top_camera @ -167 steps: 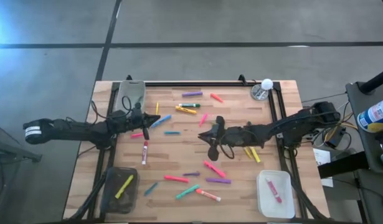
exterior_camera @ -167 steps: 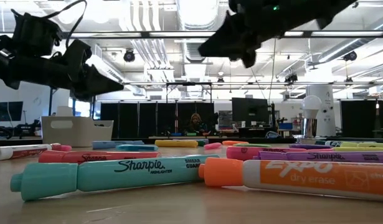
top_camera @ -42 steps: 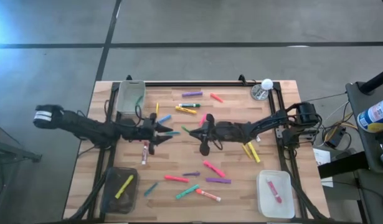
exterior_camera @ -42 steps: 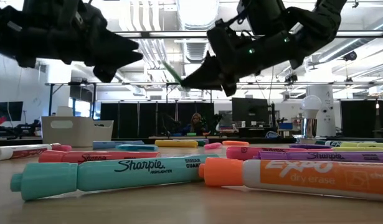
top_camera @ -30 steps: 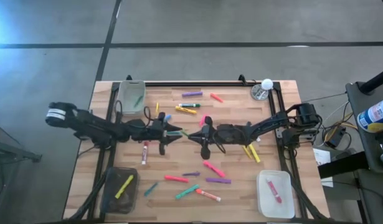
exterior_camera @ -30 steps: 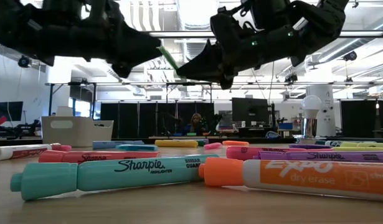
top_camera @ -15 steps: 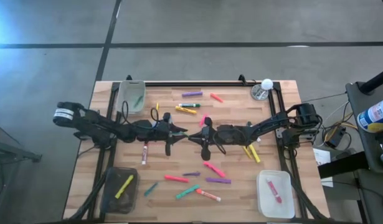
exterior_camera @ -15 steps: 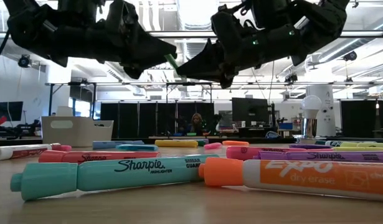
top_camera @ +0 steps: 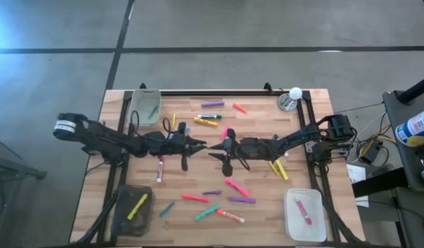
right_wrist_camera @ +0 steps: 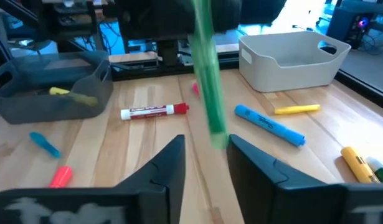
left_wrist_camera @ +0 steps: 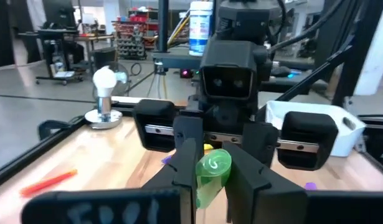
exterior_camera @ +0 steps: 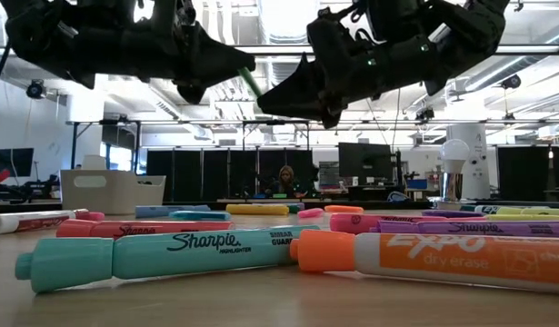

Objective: Pick & Place Markers
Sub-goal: Put the green pen into the gray bin

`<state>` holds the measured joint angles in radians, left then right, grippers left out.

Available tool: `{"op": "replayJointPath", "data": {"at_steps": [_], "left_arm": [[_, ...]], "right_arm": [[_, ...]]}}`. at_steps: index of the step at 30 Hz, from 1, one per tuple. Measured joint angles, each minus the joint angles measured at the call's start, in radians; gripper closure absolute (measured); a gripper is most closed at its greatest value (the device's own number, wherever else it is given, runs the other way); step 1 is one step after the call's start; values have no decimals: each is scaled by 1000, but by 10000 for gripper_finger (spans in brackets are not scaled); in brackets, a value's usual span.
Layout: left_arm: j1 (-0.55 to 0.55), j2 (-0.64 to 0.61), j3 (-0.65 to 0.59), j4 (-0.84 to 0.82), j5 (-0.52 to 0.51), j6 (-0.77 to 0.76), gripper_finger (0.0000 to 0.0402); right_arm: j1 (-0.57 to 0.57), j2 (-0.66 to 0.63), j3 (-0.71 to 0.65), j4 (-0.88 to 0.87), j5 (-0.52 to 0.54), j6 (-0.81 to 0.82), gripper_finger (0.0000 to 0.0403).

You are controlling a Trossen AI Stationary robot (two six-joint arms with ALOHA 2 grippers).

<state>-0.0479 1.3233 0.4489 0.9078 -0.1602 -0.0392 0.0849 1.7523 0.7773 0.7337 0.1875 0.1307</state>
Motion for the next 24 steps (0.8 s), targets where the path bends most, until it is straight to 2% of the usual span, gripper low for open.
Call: {"op": "replayJointPath", "data": {"at_steps": [3,6,10,13,18,20,24], "left_arm": [[1,-56,28,-119,-72,20,355],[2,-125,74,-329,-197,38,355],[35,-215,184,-757,-382,-66,355],[90,-256,277,-1080,-458,-151,355],[241,-272,373,-1458,-503,-247,355],[321,-272,376,-1519,-504,-255,355],[477,-271,346,-1541,-483,-247,355]], "right_arm": [[0,0,0,-15,-2,0,272],[2,1,-1,-44,-8,-3,262],[-1,1,-1,-66,-5,-3,258],[0,1,-1,-67,-5,-3,262],[0,1,-1,-67,-4,-3,273],[0,1,-1,-67,-4,-3,277],[0,1,-1,-67,-4,-3,285]]}}
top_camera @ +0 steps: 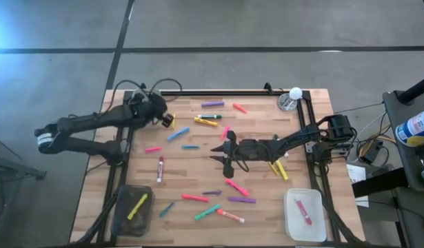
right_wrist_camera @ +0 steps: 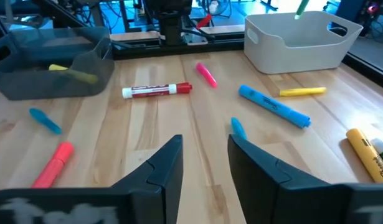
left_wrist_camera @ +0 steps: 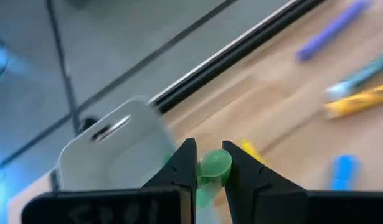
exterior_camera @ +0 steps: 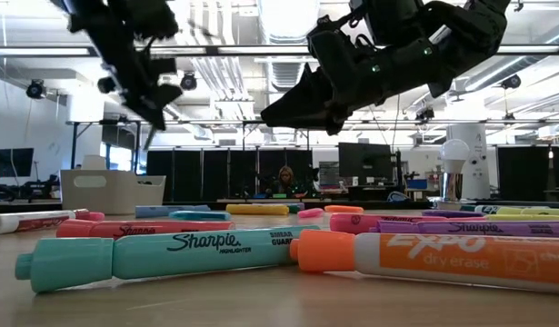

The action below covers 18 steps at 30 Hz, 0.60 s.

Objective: Pick & Place Markers
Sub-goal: Put the green pen into the gray bin

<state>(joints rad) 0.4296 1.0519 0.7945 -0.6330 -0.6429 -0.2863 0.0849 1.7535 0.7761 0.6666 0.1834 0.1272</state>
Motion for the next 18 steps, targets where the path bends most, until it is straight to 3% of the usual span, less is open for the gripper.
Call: {"op": "replayJointPath", "data": {"at_steps": [10,18], "left_arm": [[286,2,-127,46,60,75,351],[369,7,-214,134,108,106,350]], "right_arm": [[0,0,0,-2,1,-8,300],[0,0,0,-1,1,-26,314]]}}
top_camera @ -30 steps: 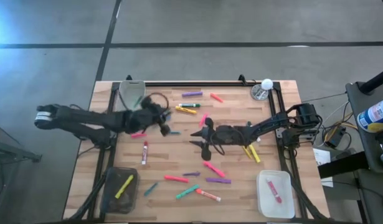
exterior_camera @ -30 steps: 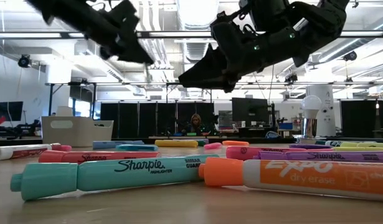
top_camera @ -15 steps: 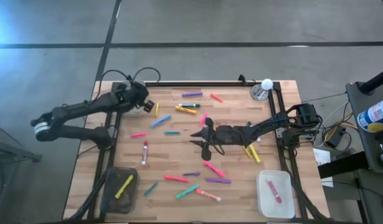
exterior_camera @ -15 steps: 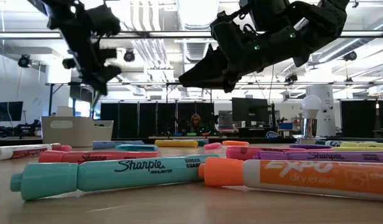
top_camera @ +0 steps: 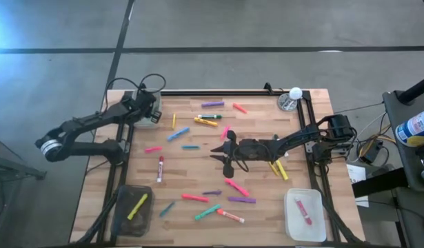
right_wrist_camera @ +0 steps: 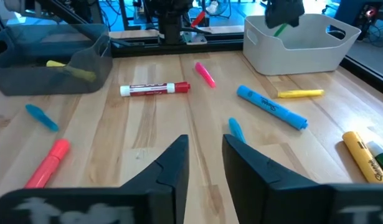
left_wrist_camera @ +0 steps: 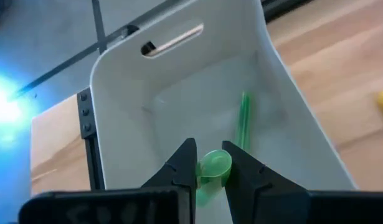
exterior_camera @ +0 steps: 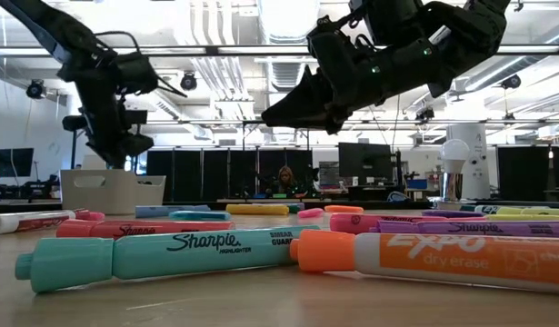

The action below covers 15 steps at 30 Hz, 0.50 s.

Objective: Pick & Place Markers
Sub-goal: Put the green pen into the gray bin

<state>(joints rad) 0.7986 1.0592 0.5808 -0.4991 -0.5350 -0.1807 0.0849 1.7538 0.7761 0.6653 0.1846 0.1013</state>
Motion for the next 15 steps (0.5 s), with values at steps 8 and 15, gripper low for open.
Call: {"op": "replayJointPath", "data": {"at_steps": [8,15], "left_arm": [[0,13,2,-1,-7,16,308],[0,14,3,-17,-17,46,291]], "right_arm": [[0,0,0,0,0,0,327],[0,0,0,-1,0,0,329]]}}
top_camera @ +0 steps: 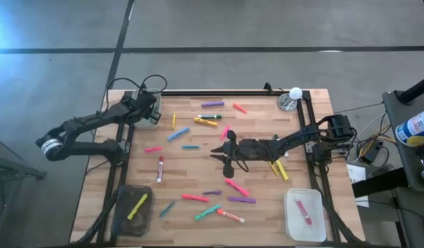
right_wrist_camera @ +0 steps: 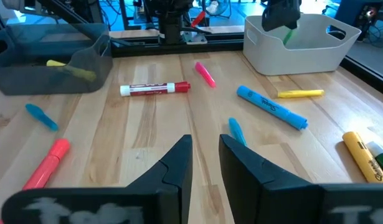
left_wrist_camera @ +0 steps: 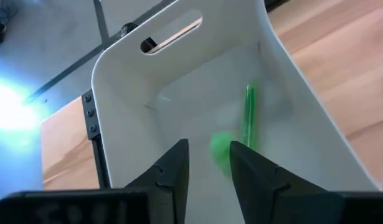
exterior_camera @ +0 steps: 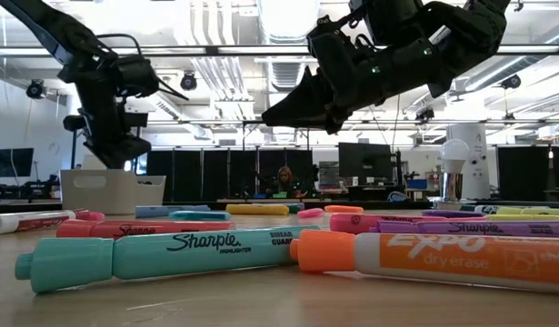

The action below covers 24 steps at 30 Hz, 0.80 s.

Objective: Pick & Place Markers
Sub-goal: Put the green pen into the gray bin, then put the purple marker pen into the black bin

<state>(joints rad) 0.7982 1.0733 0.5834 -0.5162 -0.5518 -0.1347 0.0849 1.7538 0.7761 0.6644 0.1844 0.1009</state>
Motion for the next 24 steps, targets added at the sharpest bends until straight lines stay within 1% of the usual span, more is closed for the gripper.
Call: {"op": "replayJointPath", "data": {"at_steps": [4,9,12,15,17,20,22,24], "left_arm": [[0,0,39,-63,0,19,295],[-14,-32,110,-131,1,13,318],[-48,-78,119,-133,18,5,338],[-110,-139,105,-115,18,-18,362],[-171,-187,71,-74,18,-39,379],[-282,-262,-6,47,13,-69,398],[-362,-310,-75,174,10,-86,398],[-449,-349,-161,341,17,-88,397]], "right_arm": [[0,0,0,-1,0,0,326],[0,0,0,-2,0,1,331],[0,0,0,-3,0,1,335],[0,0,0,-4,0,0,335],[0,0,0,-4,0,0,335],[0,0,0,-4,0,1,339],[0,0,0,-4,0,2,342],[0,0,0,-4,0,3,343]]}}
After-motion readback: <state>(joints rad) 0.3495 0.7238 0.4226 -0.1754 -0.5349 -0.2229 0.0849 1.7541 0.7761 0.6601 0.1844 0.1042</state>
